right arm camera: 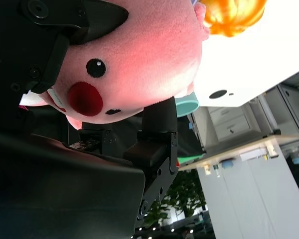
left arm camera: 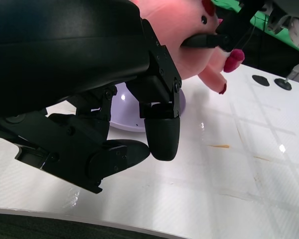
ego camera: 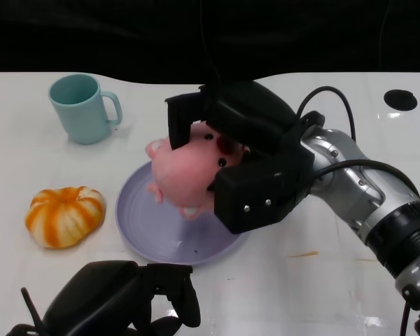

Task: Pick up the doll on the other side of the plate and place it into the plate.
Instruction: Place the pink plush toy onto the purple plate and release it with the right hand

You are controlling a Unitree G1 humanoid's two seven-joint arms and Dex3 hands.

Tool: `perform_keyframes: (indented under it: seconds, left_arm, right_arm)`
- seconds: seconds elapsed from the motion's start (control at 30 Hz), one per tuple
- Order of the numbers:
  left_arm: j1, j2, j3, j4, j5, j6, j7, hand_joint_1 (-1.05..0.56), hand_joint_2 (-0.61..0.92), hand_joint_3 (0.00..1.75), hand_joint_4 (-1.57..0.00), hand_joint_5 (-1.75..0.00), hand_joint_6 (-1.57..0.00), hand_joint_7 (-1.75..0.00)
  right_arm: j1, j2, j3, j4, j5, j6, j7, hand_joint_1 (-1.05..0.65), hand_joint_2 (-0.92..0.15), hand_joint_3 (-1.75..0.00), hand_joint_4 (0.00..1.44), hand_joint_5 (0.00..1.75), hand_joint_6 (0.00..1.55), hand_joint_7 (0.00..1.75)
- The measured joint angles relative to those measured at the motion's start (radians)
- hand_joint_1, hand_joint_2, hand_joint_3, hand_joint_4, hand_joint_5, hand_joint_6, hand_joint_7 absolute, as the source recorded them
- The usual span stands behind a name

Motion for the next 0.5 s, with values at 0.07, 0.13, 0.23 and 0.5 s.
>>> perform_keyframes:
  seconds: [0.07,0.13,0.23,0.5]
  left_arm:
    - [0.000,0.000,0.000,-0.001,0.000,0.000,0.000,-0.20,0.66,0.80,-0.74,-1.42,-0.76,-1.15]
    - [0.000,0.000,-0.001,-0.002,0.001,0.001,0.000,-0.20,0.65,0.80,-0.74,-1.42,-0.77,-1.15]
    - [-0.001,0.000,-0.002,-0.002,0.001,0.000,0.000,-0.20,0.65,0.81,-0.74,-1.43,-0.76,-1.16]
    - [-0.003,-0.001,-0.003,-0.002,0.001,0.000,0.000,-0.21,0.64,0.82,-0.74,-1.42,-0.75,-1.16]
  right_arm:
    - [0.000,0.004,0.002,0.003,-0.001,0.000,0.000,-0.28,-0.41,-1.08,0.99,1.75,0.73,1.75]
    - [0.000,0.008,0.003,0.006,0.000,0.001,0.001,-0.25,-0.40,-1.09,0.97,1.75,0.73,1.75]
    - [0.000,0.015,0.003,0.012,0.002,0.001,0.004,-0.24,-0.36,-1.15,0.96,1.75,0.73,1.62]
    - [-0.019,0.002,0.017,0.001,0.011,0.040,0.178,-0.58,-0.85,-0.11,0.27,0.47,0.34,0.03]
